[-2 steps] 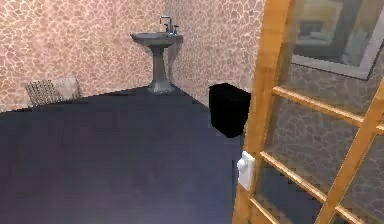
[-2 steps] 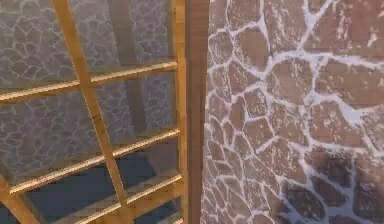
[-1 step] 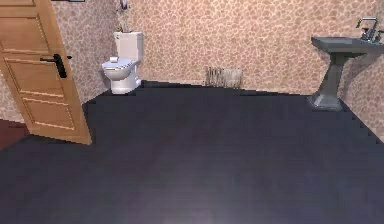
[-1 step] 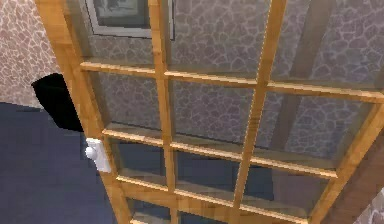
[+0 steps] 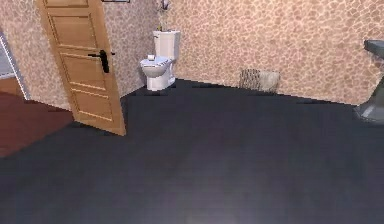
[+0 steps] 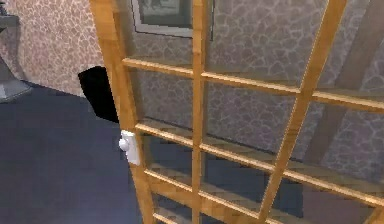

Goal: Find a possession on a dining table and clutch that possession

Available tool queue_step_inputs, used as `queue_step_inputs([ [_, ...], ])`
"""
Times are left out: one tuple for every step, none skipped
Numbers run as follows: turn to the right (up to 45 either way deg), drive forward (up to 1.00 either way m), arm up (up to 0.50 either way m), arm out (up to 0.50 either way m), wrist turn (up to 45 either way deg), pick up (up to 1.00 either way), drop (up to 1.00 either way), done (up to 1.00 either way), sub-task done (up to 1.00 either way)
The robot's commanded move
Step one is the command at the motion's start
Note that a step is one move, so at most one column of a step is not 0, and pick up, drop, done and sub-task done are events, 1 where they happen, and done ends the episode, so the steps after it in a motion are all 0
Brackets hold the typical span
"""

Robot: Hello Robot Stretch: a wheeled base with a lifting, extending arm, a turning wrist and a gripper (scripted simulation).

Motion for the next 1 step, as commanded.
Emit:
queue_step_inputs([
  [0.0,0.15,0.0,0.0,0.0,0.0,0.0,0.0,0.0],
])
